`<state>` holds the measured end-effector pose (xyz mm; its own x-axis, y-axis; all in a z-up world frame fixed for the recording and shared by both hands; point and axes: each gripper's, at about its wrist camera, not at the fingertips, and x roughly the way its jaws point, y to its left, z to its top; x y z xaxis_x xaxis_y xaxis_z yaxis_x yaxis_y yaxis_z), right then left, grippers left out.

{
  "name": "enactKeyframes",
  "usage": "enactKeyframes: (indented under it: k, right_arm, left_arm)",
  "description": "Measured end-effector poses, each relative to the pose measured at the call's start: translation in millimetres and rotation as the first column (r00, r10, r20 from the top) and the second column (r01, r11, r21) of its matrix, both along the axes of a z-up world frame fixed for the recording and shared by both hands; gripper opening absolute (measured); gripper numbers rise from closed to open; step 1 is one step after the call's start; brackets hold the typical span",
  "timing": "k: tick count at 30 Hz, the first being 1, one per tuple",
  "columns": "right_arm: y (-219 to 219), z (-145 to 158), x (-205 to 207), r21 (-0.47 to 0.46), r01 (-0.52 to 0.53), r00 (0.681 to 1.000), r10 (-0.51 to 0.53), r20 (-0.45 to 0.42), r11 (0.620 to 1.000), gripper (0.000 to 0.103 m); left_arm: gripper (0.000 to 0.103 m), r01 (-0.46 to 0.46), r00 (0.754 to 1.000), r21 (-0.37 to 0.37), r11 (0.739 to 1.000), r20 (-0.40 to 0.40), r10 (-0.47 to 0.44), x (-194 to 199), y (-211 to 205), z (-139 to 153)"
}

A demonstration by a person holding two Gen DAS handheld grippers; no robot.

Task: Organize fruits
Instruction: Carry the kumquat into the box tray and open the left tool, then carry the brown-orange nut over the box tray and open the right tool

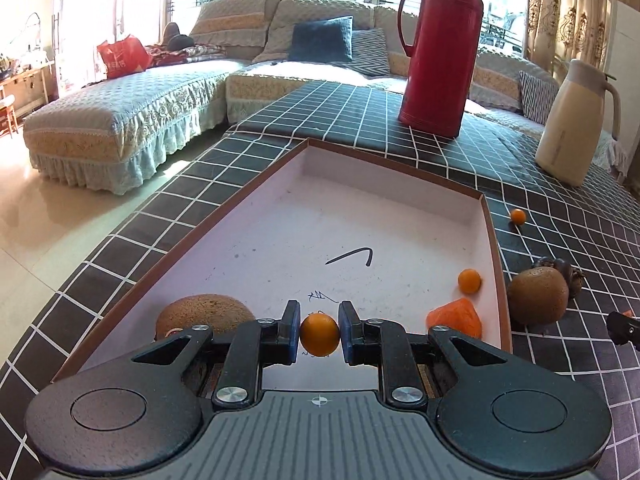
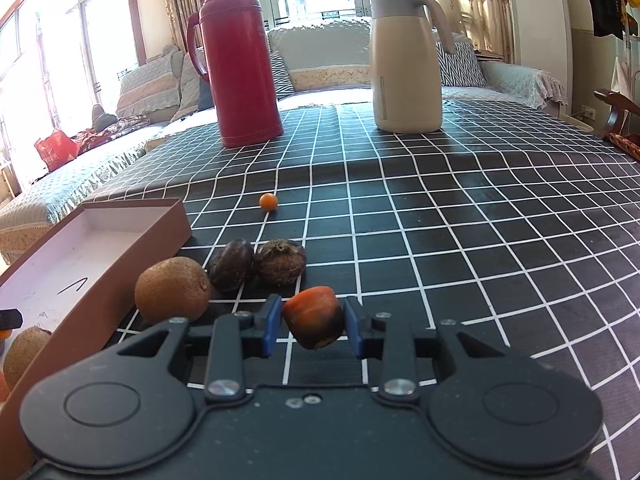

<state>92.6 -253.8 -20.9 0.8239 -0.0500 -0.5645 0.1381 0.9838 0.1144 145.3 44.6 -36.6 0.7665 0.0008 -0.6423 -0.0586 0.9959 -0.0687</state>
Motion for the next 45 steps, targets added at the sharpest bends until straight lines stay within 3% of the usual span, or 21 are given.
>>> enactKeyframes:
  k: [12,18,20,22,23,25,28,35,45]
  right_arm:
    - [6.8,4.8,0.0,0.018,-0.016,1.0,0.016,0.02,1.0,0.032]
    - [11.7,11.1,-2.1,0.034,-0.035,0.999,0.034,0.036,0.999,0.032]
    - [13.9,13.3,-3.0,0.038,-0.046,0.998,0.045,0.045,0.998,0.032]
    - [17.6,15.5,-4.2,0.046,-0.061,0.997,0.059,0.055,0.997,0.032]
    - [19.5,16.6,-4.8,0.048,-0.068,0.996,0.065,0.06,0.997,0.032]
    - [24.7,18.3,-5.7,0.049,-0.086,0.994,0.083,0.065,0.995,0.032]
    - [35.8,20.3,-6.0,0.05,-0.118,0.991,0.114,0.072,0.992,0.032]
    - [65.1,25.2,-7.5,0.077,-0.218,0.974,0.212,0.083,0.973,0.032]
    - [121.7,21.8,-14.2,0.061,-0.405,0.914,0.401,0.064,0.912,0.032]
  left_arm:
    - [0.021,-0.059,0.998,-0.033,0.998,0.018,0.06,-13.6,15.7,9.2]
    - [0.022,-0.009,1.0,0.022,1.0,-0.005,0.009,-33.4,17.0,18.9]
    - [0.039,-0.011,1.0,0.034,0.999,-0.004,0.012,-40.7,19.5,21.3]
    - [0.089,-0.053,0.998,0.046,0.998,0.021,0.052,-47.1,23.8,25.2]
    - [0.092,-0.079,0.996,0.058,0.995,0.043,0.077,-49.4,25.0,27.8]
    - [0.093,-0.094,0.993,0.101,0.99,0.087,0.086,-52.1,26.0,33.4]
    - [0.093,-0.106,0.993,0.138,0.985,0.074,0.097,-49.8,25.0,31.4]
    - [0.093,-0.142,0.99,0.155,0.978,0.041,0.137,-45.5,28.8,24.4]
    - [0.093,-0.235,0.972,0.116,0.965,0.028,0.234,-43.5,49.3,22.7]
